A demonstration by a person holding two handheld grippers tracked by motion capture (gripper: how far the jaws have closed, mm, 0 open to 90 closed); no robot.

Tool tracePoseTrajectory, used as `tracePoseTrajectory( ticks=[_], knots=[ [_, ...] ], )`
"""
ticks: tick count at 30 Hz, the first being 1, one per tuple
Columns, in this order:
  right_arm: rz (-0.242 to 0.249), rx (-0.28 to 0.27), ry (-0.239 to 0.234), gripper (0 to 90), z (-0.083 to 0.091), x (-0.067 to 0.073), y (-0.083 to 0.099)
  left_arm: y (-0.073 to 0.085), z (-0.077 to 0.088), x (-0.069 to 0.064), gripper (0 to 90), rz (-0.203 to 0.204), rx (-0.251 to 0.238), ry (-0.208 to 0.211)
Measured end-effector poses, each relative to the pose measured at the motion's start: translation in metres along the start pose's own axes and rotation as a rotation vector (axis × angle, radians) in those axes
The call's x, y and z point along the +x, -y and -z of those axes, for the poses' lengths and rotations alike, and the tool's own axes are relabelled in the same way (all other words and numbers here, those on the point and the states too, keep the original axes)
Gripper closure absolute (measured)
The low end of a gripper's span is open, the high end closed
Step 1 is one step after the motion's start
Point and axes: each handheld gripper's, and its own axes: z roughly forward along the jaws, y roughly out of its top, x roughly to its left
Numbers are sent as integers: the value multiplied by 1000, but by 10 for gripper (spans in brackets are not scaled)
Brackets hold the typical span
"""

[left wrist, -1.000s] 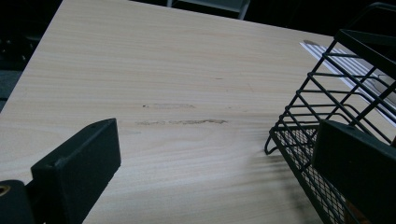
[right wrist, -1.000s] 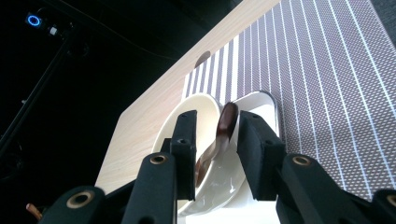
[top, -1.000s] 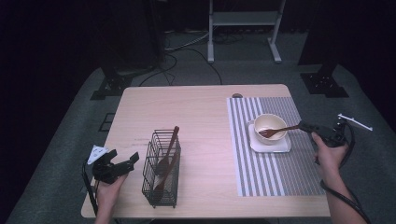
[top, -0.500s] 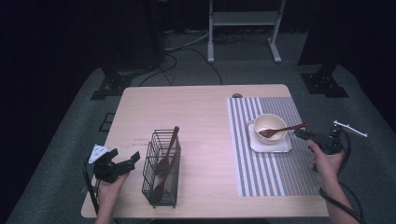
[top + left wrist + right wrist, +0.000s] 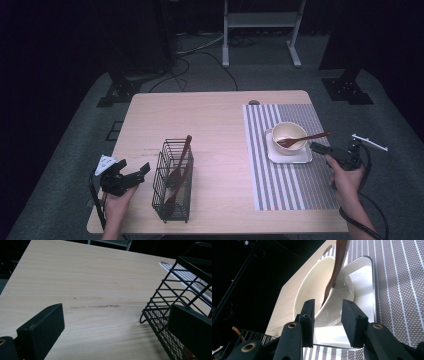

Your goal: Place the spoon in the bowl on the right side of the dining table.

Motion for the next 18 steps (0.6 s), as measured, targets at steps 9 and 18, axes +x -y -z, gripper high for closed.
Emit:
tracePoseTrajectory(
  ticks=[9, 18],
  knots=[
    [19, 18, -11, 614, 0, 4, 6, 0, 0, -1, 2, 1, 1, 0],
    [27, 27, -19, 607, 1, 6, 13, 0, 0, 0, 2, 0, 3, 0]
  ],
)
